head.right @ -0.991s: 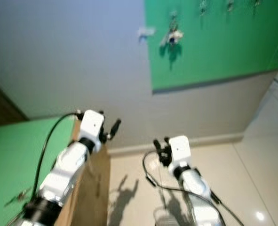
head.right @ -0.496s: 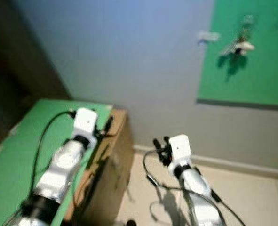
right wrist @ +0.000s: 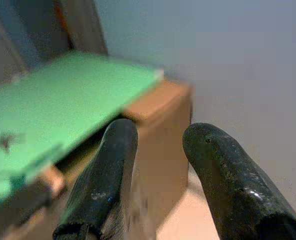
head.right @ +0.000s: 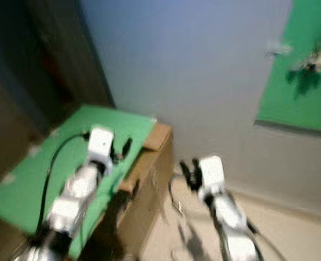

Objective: Hang keys on a hook

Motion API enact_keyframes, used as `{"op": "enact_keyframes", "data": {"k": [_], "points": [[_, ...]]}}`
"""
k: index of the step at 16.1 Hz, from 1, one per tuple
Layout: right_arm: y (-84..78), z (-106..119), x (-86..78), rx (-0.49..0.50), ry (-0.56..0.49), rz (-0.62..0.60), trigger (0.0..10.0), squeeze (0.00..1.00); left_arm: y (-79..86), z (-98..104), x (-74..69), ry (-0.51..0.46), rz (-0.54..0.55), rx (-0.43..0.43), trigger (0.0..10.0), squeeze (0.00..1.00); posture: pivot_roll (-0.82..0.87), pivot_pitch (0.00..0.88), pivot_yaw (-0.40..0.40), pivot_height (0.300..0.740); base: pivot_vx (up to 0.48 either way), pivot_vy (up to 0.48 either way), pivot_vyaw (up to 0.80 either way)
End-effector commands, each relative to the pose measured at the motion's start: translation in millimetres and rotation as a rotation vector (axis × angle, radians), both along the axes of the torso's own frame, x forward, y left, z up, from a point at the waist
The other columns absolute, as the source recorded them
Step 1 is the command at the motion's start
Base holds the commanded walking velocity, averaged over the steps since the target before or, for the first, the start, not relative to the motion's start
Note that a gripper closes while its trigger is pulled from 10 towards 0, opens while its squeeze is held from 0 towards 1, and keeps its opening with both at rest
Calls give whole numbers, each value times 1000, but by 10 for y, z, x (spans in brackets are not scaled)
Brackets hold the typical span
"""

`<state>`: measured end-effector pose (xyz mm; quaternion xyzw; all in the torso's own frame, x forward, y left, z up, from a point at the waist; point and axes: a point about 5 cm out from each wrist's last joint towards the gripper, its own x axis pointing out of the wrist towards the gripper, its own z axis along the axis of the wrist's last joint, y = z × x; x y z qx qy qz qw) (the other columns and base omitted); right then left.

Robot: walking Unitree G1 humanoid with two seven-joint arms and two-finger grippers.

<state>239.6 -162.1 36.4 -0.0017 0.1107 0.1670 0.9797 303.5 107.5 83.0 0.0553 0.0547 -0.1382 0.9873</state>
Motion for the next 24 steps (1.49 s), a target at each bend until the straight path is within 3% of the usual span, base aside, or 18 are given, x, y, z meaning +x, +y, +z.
{"op": "enact_keyframes", "data": {"k": [1, 14, 16, 19, 21, 24], "points": [[28, 21, 12, 11, -4, 16, 10000, 0, 68, -62, -9, 39, 45, -2, 10000, 0, -167, 32, 147, 740, 0, 0, 531], [38, 14, 5, 3, 2, 43, 10000, 0, 72, -106, -8, 47, 92, 37, 10000, 0, -167, 19, 143, 740, 0, 0, 506], [26, 15, 13, 7, 7, 44, 10000, 0, 81, -123, -8, 71, 138, -16, 10000, 0, -166, 14, 138, 740, 0, 0, 488], [21, 20, 20, 7, 6, 46, 10000, 0, 69, -96, -37, 38, 119, -57, 10000, 0, -166, 14, 138, 740, 0, 0, 483], [9, 31, 15, 9, -4, 34, 10000, 0, 119, -69, -88, -18, 94, -50, 10000, 0, -164, 14, 136, 740, 0, 0, 481], [-38, 66, -7, 12, -32, 0, 10000, 0, 324, -64, -309, -73, 73, -23, 10000, 0, -151, 19, 145, 740, 0, 0, 483]]}}
